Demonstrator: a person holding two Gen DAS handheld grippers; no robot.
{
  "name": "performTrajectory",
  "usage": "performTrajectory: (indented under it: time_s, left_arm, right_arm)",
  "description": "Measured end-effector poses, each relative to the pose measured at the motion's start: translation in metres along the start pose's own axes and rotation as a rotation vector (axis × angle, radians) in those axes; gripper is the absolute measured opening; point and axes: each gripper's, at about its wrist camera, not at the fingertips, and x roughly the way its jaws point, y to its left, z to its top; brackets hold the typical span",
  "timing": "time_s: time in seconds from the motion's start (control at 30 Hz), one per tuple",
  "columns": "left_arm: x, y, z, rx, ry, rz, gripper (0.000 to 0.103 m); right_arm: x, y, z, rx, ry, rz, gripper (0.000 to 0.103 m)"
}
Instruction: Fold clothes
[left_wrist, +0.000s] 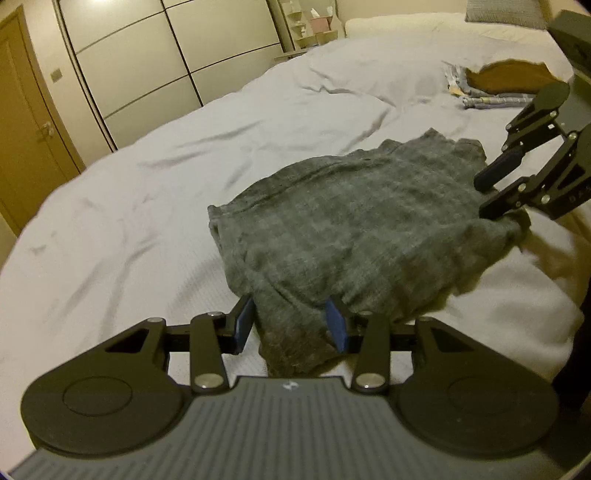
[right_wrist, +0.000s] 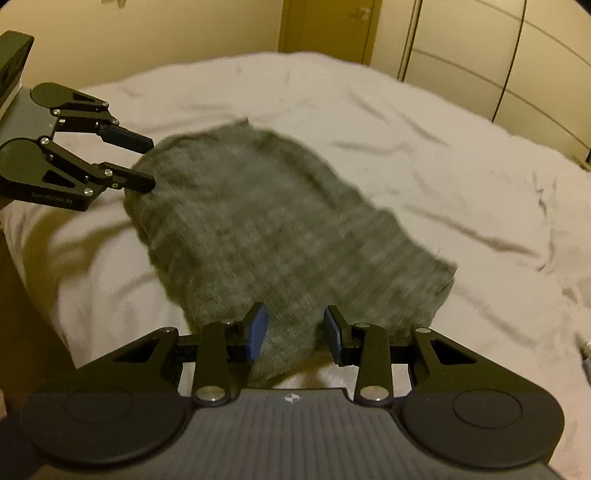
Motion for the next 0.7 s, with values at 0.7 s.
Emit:
performTrajectory:
  time_s: [0.7]
  left_arm:
    - [0.099,0.125,0.024,-0.639,0.026,-0.346,0.003]
  right_arm:
    - [0.017,-0.122,-0.012,0.568,-0.138,0.082,0.056]
